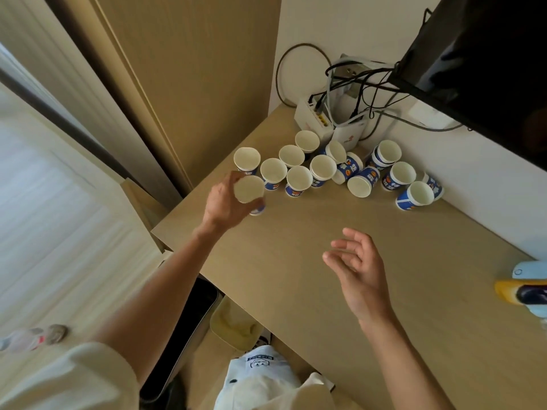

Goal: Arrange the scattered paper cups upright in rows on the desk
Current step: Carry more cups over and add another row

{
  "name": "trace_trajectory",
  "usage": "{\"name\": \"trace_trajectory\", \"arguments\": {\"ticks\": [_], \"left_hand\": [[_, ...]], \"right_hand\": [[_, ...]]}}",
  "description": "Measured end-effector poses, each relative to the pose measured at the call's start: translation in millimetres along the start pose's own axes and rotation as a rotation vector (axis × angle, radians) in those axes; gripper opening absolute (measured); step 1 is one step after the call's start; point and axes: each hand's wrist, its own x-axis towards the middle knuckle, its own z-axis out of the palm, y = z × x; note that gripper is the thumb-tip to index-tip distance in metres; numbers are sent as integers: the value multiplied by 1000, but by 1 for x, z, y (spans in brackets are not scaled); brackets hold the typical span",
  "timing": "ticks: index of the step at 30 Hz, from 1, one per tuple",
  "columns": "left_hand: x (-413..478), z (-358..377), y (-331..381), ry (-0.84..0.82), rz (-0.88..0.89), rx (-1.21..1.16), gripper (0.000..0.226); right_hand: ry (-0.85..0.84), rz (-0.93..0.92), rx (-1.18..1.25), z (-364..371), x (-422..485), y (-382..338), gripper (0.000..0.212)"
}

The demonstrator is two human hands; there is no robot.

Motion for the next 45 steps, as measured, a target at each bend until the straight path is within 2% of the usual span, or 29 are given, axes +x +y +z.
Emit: {"name": "trace_trajectory", "arguments": {"ticks": [4,7,11,14,16,18,20,21,23,27,30,34,37,41,45], "left_hand": [[-39,-20,51,-316,182,-147,62],[-58,-25,74,-428,243,-221,61],[-67,-28,89,-490,262,-250,66],[-66,-28,93,-533,269,-281,79],[-57,-29,87,-549,218,-355,74],[-36,-25,71,-439,97,-478,59],[-9,-17,47,-166,-49,-456,47],[5,-11,32,-26,-104,-384,45],[30,1,8,134,-126,-224,62],[73,21,-18,40,-102,76,107],[95,28,-19,-50,-74,179,122],[113,36,-20,-151,3,244,118],[118,45,-27,-141,42,252,97],[111,44,-35,-65,-18,218,81],[73,22,-34,133,-113,143,77]], "right_hand": [[-136,-92,-248,9,5,1,94],[-233,-99,-264,18,6,-2,105],[-230,-154,-221,23,7,-5,91],[-177,-173,-171,21,8,-9,75],[-136,-161,-132,19,10,-8,70],[-99,-151,-103,16,11,-7,67],[-71,-133,-89,13,12,-5,68],[-62,-126,-81,12,11,-4,68],[-56,-115,-73,10,9,-2,67],[-35,-73,-46,5,2,6,55],[-24,-44,-30,1,-5,12,53],[12,-14,1,-4,-13,20,59],[23,0,4,-5,-17,23,56],[12,4,11,-5,-22,28,50],[12,-12,39,-7,-28,30,52]]}}
